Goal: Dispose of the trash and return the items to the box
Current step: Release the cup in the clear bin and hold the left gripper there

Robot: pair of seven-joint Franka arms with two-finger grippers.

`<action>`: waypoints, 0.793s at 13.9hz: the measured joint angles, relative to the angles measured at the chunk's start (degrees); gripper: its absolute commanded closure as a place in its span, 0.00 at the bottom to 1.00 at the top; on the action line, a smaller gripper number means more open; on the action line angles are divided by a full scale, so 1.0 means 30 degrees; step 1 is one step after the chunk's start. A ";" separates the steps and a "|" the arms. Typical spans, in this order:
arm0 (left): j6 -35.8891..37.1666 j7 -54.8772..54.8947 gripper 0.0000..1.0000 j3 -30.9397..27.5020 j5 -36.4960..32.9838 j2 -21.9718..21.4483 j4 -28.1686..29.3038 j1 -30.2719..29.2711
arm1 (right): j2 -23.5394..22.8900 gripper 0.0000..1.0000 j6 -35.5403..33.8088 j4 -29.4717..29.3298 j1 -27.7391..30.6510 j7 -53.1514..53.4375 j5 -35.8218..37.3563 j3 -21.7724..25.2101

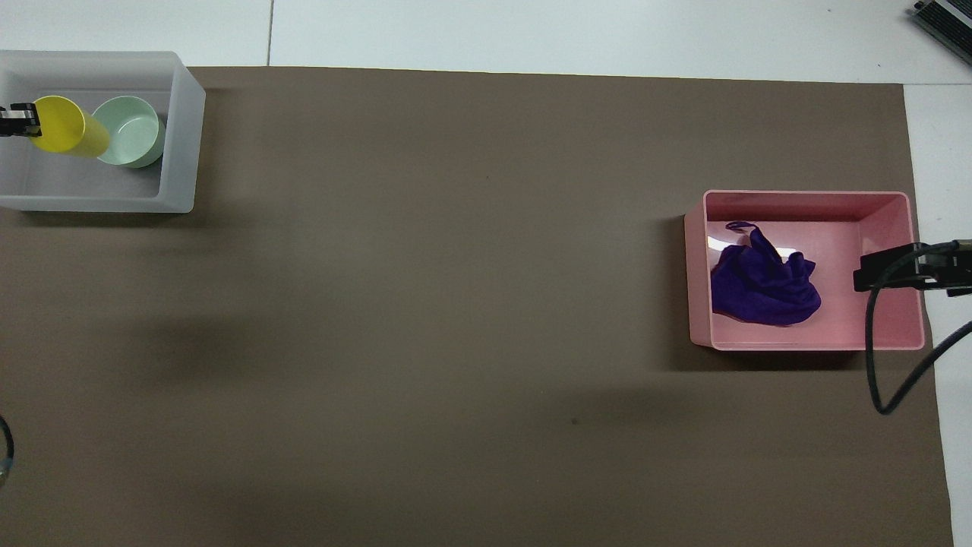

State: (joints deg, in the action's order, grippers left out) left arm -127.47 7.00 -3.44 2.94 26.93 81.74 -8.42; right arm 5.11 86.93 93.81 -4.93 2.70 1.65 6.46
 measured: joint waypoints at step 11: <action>-0.2801 -0.0001 0.32 0.0229 0.1271 0.2819 -0.0249 -0.0095 | 0.0128 0.00 0.0001 0.0171 0.0006 0.0004 0.0000 0.0001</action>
State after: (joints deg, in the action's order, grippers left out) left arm -135.88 7.00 -2.75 6.75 35.39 80.99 -8.71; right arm 5.49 86.93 94.33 -4.91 2.71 1.66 6.46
